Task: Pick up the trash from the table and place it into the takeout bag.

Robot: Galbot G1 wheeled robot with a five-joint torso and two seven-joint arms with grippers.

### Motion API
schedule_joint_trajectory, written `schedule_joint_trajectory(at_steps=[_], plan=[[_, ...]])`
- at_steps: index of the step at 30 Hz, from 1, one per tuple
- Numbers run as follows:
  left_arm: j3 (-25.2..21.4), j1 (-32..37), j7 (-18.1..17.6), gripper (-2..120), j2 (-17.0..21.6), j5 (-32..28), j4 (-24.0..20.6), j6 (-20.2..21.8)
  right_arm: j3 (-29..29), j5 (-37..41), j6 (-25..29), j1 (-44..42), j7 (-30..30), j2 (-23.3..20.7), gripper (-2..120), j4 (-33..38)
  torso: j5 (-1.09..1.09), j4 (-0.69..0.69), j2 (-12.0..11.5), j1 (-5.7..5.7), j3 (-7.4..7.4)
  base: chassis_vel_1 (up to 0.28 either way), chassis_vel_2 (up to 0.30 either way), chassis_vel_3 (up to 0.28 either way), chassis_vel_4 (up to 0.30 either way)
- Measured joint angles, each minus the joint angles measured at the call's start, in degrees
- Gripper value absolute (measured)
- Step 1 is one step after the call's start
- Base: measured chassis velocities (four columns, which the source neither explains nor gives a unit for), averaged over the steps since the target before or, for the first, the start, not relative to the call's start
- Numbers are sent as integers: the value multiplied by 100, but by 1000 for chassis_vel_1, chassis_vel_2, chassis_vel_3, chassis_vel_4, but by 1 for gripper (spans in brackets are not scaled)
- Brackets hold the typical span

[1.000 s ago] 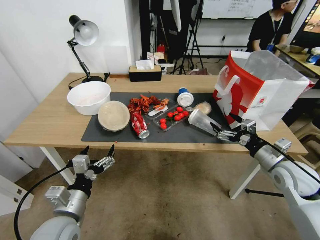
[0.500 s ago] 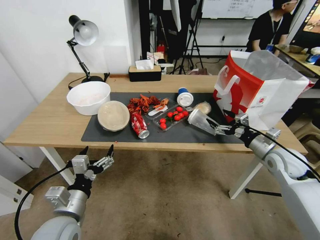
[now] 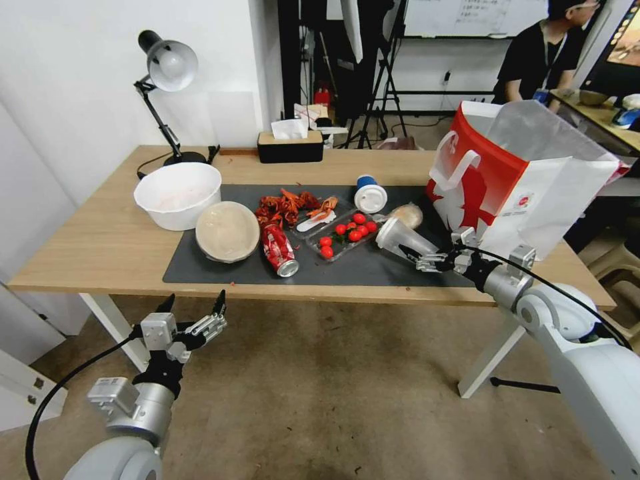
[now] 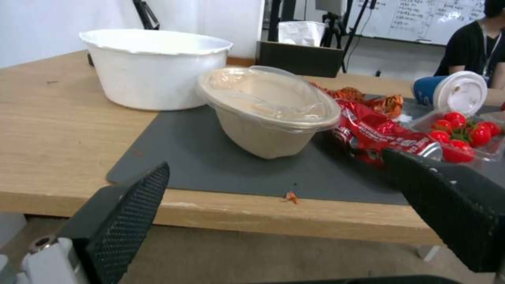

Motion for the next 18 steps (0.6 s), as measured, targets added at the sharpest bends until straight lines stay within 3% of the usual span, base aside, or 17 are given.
schedule_joint_trajectory(at_steps=[12,16,18], plan=[[-30,-40,-34,100,-15,0,27,1,-66,-120,-211,-6,-120,9,100,-161,0,0,1,0,0,0,0,0,0],[-30,-36,-36,100,-13,0,27,1,-28,-120,-210,-48,-144,11,93,-161,0,0,0,0,0,0,0,0,0],[-30,-32,-37,100,-5,-3,26,-6,4,-119,-202,-92,-145,20,82,-161,0,0,0,0,0,0,0,0,0]])
